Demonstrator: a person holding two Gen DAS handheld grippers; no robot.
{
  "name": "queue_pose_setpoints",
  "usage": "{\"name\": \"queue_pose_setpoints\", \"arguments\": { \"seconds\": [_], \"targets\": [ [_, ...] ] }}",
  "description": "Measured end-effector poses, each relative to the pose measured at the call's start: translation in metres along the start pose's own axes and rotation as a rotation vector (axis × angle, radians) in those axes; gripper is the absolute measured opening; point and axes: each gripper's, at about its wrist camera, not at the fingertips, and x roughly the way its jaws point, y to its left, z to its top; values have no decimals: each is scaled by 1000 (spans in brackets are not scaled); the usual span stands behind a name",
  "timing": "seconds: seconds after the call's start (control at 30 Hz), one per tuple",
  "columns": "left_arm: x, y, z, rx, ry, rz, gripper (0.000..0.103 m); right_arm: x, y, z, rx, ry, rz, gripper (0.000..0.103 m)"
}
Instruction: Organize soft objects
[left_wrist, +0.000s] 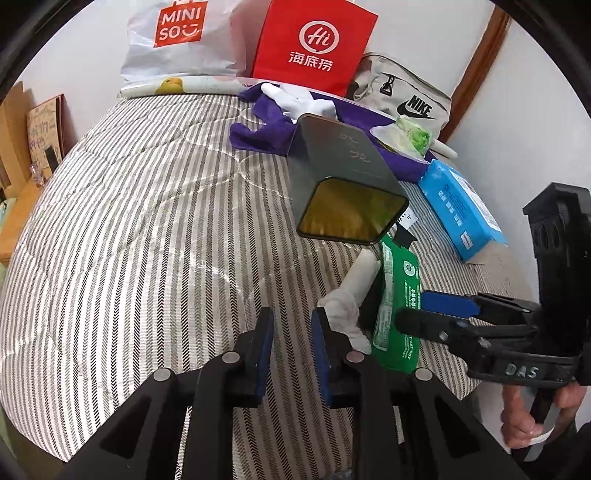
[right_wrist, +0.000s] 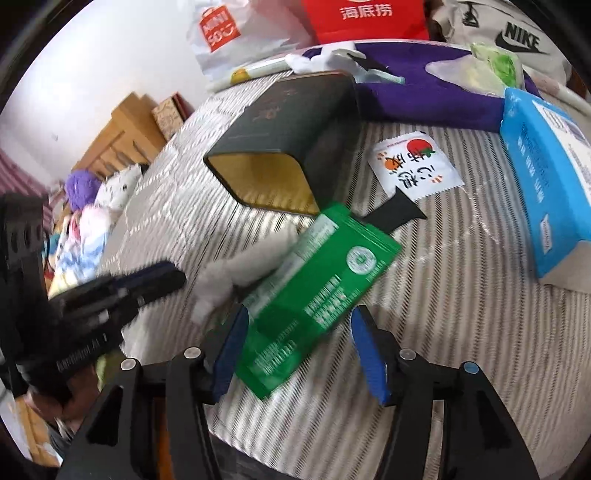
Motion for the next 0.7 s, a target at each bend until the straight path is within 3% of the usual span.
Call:
{"name": "queue_pose_setpoints", "arguments": {
  "seconds": [0.03, 0.07, 0.1, 0.2, 0.33, 0.43, 0.5, 0.57, 0.67, 0.7],
  "targets": [
    [0, 1, 0, -4, 1, -3, 21, 1, 2, 2, 0, -12, -23, 49],
    [1, 2, 0, -6, 1, -4, 21, 3, 4, 3, -18, -21, -56, 16],
    [1, 3, 0, -11, 0, -5, 21, 6, 2, 4, -27, -6, -55, 5],
    [1, 3, 0, -14, -3, -23, 21, 2, -10, 3, -6, -11, -12, 4],
    [5, -2, 3, -4, 1, -38, 21, -14, -23, 0, -14, -22, -39, 0],
    [8, -8, 7, 12, 4, -64, 34, -31, -34, -5, -27, -33, -93, 0],
    [11, -14, 9, 35, 2, -73, 51, -41, -45, -10, -17, -37, -122, 0],
    [15, -20, 12, 62, -5, -67, 56, -48, -58, -12, 18, -31, -129, 5],
    [27, -22, 17, 59, 5, -39, 53, -47, -55, -11, 10, -37, -104, 8],
    [33, -22, 18, 61, 21, -41, 44, -43, -48, -9, -14, -30, -93, 17]
  ]
}}
